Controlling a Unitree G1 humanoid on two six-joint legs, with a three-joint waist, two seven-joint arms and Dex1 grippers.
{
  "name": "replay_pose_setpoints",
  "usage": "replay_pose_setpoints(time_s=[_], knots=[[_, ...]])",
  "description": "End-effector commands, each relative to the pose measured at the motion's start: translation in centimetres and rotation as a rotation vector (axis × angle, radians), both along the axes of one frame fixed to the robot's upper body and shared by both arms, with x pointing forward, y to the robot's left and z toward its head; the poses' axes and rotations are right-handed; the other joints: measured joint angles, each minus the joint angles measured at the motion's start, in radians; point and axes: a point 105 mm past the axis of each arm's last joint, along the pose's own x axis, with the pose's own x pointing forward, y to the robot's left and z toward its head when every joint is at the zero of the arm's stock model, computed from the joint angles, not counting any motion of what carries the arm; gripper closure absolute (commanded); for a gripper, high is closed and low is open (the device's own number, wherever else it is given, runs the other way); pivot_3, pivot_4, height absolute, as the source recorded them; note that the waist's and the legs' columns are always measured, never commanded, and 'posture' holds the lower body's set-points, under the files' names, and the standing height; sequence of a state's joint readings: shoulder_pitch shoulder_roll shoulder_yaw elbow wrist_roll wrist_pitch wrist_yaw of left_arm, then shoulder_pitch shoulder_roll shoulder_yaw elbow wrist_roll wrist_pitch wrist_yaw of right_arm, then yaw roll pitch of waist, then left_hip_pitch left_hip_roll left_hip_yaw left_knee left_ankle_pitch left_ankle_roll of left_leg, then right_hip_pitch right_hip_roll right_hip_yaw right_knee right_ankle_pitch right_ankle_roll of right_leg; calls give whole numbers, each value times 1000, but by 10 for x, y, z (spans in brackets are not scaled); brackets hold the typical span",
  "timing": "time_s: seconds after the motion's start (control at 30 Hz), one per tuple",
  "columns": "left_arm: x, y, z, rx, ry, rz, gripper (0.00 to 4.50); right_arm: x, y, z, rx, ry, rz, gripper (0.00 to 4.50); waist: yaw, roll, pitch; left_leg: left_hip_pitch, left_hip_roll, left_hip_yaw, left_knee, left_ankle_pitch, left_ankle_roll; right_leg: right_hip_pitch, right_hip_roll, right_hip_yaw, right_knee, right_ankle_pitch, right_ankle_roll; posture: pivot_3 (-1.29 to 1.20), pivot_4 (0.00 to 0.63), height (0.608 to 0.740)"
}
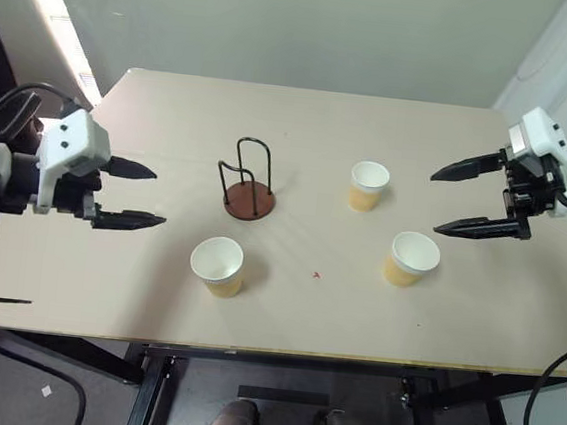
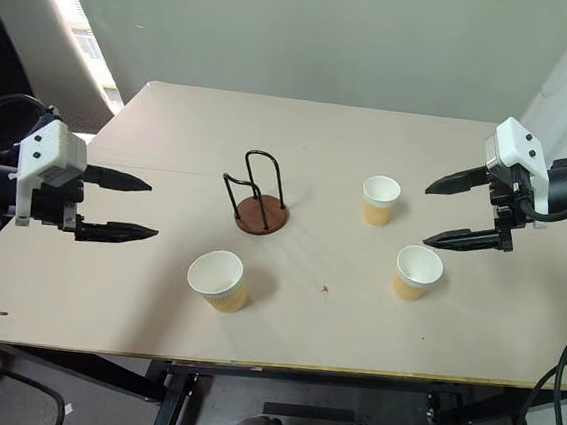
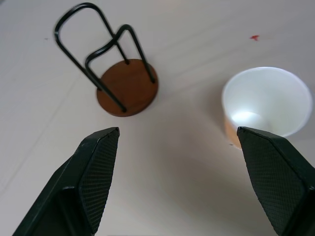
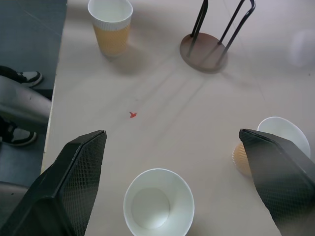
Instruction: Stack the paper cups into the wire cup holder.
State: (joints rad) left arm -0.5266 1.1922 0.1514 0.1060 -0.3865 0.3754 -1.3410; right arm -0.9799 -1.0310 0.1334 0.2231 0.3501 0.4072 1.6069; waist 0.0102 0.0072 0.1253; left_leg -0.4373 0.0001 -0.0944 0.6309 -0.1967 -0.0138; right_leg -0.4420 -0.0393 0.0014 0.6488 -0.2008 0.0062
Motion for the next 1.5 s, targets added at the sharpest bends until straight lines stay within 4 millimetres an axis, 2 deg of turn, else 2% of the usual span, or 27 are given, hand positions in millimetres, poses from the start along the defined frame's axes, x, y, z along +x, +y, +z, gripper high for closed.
replay_pose_setpoints(time_s=[0.03,0.17,0.27,0.3,0.37,0.43,0.57,0.77,1.03,1.4,1.5], knots=[[4,-2,8,7,-52,1,400,-4,-1,12,11,-55,-1,0,0,0,0,0,0,0,0,0,0,0,0,0,0,0,1,0,150,740],[19,0,3,34,-110,44,400,-4,-3,15,16,-82,-21,0,1,0,0,0,0,0,0,0,0,0,0,0,0,2,3,0,150,740],[59,3,-1,-10,-259,224,400,-4,2,20,39,-108,-15,0,6,1,0,1,0,0,0,1,1,1,0,0,1,2,4,0,150,740],[68,3,-3,-24,-282,261,400,-4,4,21,45,-112,-11,0,7,1,0,1,0,0,1,2,1,2,-1,0,1,2,3,0,150,740],[80,-7,-13,-92,-294,288,400,-3,11,24,70,-136,-6,0,5,0,0,1,0,0,1,4,2,3,-1,0,0,4,2,0,150,740],[88,-21,-21,-153,-300,290,400,3,18,28,99,-185,-24,0,2,0,0,2,-1,1,1,4,3,3,-1,0,-1,8,8,0,150,740],[111,-51,-25,-278,-332,339,400,17,35,38,181,-263,-79,0,1,0,0,1,-1,1,2,6,4,4,-1,0,-2,11,13,0,150,740],[133,-51,-16,-275,-422,459,400,17,47,40,220,-288,-81,0,5,0,0,1,-1,1,2,7,5,4,-1,0,-3,13,14,0,150,740],[134,-54,-16,-279,-411,465,400,16,43,41,219,-303,-97,0,10,0,0,0,-2,1,3,8,5,4,-1,0,-4,13,14,0,150,740],[135,-74,-66,-372,-204,478,400,17,44,43,223,-312,-99,0,14,0,0,1,-2,1,7,9,5,7,-1,0,-4,15,17,0,150,740],[140,-71,-68,-397,-199,515,1007,17,43,43,217,-314,-101,0,14,0,0,1,-2,1,8,9,5,7,-1,0,-4,15,17,0,150,740]])
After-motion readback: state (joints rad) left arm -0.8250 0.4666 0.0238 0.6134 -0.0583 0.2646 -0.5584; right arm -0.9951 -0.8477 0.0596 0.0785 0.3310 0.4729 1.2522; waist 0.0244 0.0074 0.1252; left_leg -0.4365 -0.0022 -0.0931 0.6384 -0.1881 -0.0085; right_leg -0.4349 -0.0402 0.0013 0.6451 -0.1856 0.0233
